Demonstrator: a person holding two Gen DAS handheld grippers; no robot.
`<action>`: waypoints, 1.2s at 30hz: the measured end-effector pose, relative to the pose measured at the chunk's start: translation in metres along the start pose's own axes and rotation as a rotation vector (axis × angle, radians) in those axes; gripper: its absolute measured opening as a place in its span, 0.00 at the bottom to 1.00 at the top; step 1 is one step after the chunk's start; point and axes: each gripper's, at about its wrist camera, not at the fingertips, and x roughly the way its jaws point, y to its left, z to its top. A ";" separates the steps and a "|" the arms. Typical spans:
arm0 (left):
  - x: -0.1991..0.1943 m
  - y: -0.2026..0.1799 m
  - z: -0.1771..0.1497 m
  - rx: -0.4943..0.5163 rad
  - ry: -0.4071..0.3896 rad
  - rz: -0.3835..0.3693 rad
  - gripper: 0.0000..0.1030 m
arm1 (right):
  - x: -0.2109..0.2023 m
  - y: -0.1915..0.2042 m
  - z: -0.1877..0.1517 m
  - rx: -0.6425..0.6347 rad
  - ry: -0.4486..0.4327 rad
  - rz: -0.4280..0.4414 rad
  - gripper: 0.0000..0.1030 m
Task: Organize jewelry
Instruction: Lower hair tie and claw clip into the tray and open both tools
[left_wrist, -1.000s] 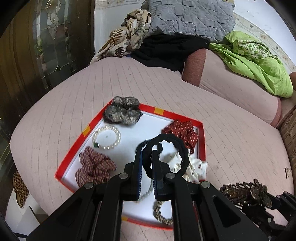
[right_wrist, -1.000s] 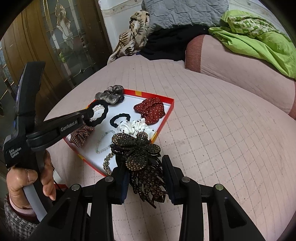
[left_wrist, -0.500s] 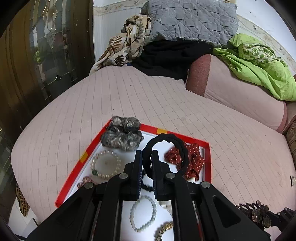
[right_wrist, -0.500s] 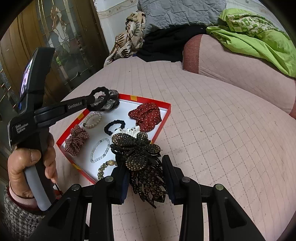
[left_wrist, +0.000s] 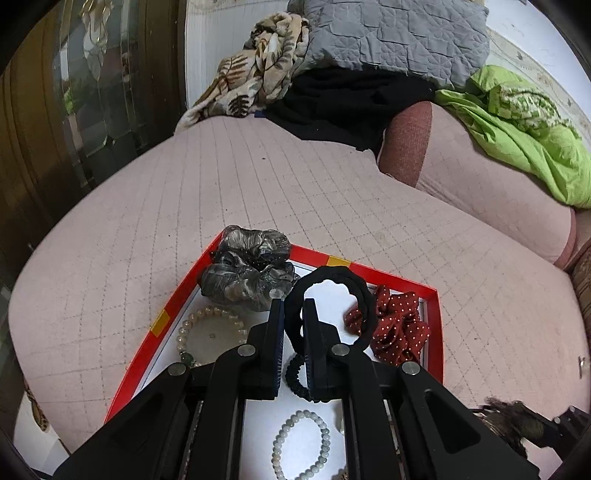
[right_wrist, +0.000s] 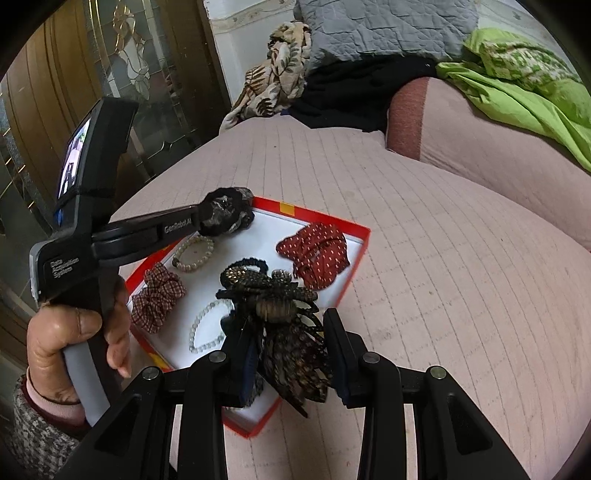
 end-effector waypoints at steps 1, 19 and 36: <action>0.001 0.005 0.002 -0.016 0.004 -0.012 0.09 | 0.002 0.001 0.002 0.000 -0.002 -0.001 0.36; 0.038 0.049 0.001 -0.196 0.095 -0.080 0.09 | 0.048 0.019 0.035 0.041 -0.006 0.065 0.34; 0.049 0.052 -0.011 -0.176 0.166 0.011 0.09 | 0.127 -0.010 0.057 0.234 0.084 0.108 0.34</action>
